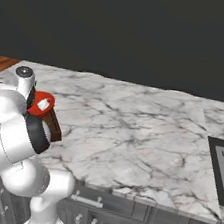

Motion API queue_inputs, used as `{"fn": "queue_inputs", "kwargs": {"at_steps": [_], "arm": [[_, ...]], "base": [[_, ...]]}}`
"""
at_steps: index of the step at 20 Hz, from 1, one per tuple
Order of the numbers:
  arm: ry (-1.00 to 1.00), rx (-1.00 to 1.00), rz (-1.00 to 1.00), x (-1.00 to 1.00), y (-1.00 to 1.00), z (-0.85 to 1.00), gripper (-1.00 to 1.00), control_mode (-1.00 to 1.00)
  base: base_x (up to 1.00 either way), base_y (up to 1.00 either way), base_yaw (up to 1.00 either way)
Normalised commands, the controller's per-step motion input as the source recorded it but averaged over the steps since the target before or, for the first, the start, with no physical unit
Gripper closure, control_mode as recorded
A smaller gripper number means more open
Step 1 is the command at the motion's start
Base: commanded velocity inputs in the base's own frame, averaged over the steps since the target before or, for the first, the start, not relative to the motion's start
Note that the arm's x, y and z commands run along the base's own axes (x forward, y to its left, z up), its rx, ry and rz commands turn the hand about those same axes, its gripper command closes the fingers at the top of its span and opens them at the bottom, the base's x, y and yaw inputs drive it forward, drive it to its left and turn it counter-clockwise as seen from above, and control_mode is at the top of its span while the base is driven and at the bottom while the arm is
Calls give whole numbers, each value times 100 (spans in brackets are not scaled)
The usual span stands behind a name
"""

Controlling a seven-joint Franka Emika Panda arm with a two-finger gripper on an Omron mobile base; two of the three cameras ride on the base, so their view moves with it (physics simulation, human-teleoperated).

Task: Place the bowl with cake and the cupcake onto the tray.

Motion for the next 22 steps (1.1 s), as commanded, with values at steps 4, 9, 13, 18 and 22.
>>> {"fn": "queue_inputs", "kwargs": {"at_steps": [4,9,13,18,22], "arm": [[15,0,-5,-69,-32,25,-100,-100],[18,-1,0,-78,-8,17,-100,-100],[11,-7,1,-66,21,3,-100,-100],[11,-15,0,-43,64,-5,-100,-100],[7,-22,-6,-7,71,-1,-100,-100]], "base": [[0,0,0],[0,0,0],[0,0,0],[0,0,0],[0,0,0]]}}
